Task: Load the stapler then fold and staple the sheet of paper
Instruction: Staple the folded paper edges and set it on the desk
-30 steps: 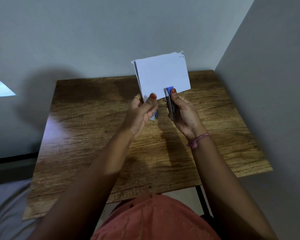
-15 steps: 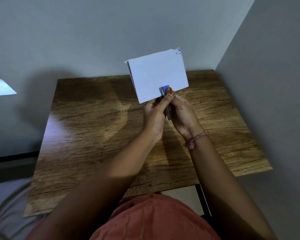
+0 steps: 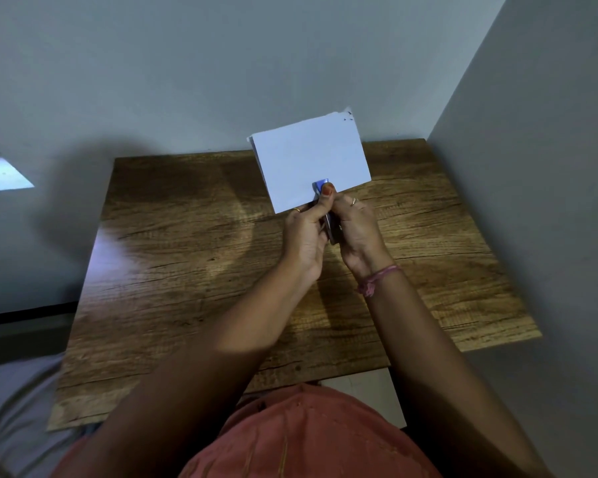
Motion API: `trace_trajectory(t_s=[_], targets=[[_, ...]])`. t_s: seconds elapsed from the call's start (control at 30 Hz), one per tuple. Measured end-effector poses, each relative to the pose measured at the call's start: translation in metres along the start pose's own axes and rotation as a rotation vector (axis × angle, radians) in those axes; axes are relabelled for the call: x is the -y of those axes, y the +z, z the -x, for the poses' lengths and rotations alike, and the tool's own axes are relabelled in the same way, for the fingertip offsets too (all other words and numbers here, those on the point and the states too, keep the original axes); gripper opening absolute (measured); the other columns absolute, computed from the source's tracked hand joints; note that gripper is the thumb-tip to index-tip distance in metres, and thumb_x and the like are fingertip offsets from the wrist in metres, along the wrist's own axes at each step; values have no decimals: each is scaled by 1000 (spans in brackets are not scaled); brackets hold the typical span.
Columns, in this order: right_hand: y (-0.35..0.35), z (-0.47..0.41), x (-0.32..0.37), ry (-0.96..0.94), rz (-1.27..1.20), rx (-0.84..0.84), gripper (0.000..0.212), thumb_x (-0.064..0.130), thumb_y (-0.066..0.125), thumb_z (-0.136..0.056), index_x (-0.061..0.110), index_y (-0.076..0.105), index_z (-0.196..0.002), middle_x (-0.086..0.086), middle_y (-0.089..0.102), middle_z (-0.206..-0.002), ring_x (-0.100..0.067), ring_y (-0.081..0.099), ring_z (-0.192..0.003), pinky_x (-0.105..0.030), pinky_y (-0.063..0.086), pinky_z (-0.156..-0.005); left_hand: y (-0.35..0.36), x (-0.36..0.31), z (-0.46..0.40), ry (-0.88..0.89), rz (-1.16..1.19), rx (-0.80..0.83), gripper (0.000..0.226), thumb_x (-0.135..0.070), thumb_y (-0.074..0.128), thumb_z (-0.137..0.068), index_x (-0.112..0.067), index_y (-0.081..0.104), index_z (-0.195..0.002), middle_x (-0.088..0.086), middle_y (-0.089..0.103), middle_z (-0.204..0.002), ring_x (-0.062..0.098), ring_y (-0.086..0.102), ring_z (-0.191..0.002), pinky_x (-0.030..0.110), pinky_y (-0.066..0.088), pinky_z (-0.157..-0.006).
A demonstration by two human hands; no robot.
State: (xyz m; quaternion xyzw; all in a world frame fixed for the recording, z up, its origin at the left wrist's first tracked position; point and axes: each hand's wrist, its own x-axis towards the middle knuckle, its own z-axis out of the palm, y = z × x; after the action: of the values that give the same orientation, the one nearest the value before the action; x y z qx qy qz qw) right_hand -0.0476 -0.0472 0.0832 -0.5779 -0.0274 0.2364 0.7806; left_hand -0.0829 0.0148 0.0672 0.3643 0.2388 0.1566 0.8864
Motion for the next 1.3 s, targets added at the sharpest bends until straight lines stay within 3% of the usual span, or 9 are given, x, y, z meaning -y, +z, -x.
trace_trajectory(t_s=[0.1, 0.3, 0.47, 0.63, 0.8, 1.0, 1.07, 1.17, 1.3], targets=[[0, -2, -1, 13, -7, -3, 12, 15, 63, -89, 7, 66, -79, 6, 64, -57, -5, 60, -53, -16, 43, -43, -1, -2, 1, -13, 2, 0, 12, -13, 67, -85, -8, 70, -96, 5, 74, -91, 14, 72, -84, 26, 57, -70], [-10, -6, 0, 54, -4, 62, 14, 24, 67, -86, 11, 70, -83, 0, 71, -70, -11, 66, -65, -21, 49, -53, -18, -17, -2, -110, -76, 162, 44, -14, 66, -87, -1, 55, -128, 12, 68, -115, 21, 67, -105, 29, 56, -88], [-16, -7, 6, 70, 0, 88, 16, 24, 64, -89, 9, 68, -85, -2, 72, -71, -13, 67, -60, -22, 53, -50, -49, -39, -7, -96, 11, 172, 82, -42, 83, -62, -12, 48, -130, 14, 68, -116, 28, 66, -108, 37, 55, -91], [-22, -11, 8, 64, 84, 125, 14, 24, 62, -91, 12, 69, -86, 4, 72, -72, -6, 66, -62, -17, 49, -50, -66, -65, -17, 108, -139, 106, 35, -35, 59, -91, -13, 62, -118, 4, 72, -111, 18, 67, -106, 32, 55, -84], [-27, -18, 6, 48, 171, 160, 28, 22, 63, -90, 21, 73, -64, 7, 72, -72, -5, 64, -65, -19, 50, -57, -66, -84, -19, 154, -334, 74, 7, -21, 69, -86, -15, 72, -89, -4, 76, -80, 5, 70, -70, 21, 56, -61], [-29, -20, 7, 37, 203, 208, 31, 23, 58, -94, 22, 66, -64, 12, 66, -61, 1, 58, -56, -14, 44, -51, -67, -88, -23, 153, -427, -20, 19, -5, 76, -77, -4, 67, -93, 4, 76, -92, 20, 73, -88, 25, 58, -64], [-30, -20, 8, 83, 134, 240, 18, 27, 55, -95, 20, 67, -83, 10, 66, -72, -1, 58, -65, -18, 46, -59, -69, -88, -24, 161, -418, -40, 17, -3, 76, -77, -5, 65, -89, 6, 75, -96, 21, 73, -89, 27, 59, -65], [-36, -22, 6, 152, 23, 197, 20, 33, 52, -95, 17, 62, -102, 0, 64, -96, -9, 60, -82, -29, 49, -70, -73, -85, -25, 162, -358, -66, 24, 0, 74, -78, -2, 63, -99, 10, 72, -105, 20, 72, -93, 27, 60, -68], [-44, -28, -1, 158, -4, 70, 23, 40, 46, -96, 21, 57, -103, 0, 63, -98, -8, 60, -76, -24, 44, -59, -81, -80, -26, 142, -292, -110, 36, 2, 69, -82, 4, 57, -115, 11, 70, -108, 20, 71, -95, 26, 59, -70]])
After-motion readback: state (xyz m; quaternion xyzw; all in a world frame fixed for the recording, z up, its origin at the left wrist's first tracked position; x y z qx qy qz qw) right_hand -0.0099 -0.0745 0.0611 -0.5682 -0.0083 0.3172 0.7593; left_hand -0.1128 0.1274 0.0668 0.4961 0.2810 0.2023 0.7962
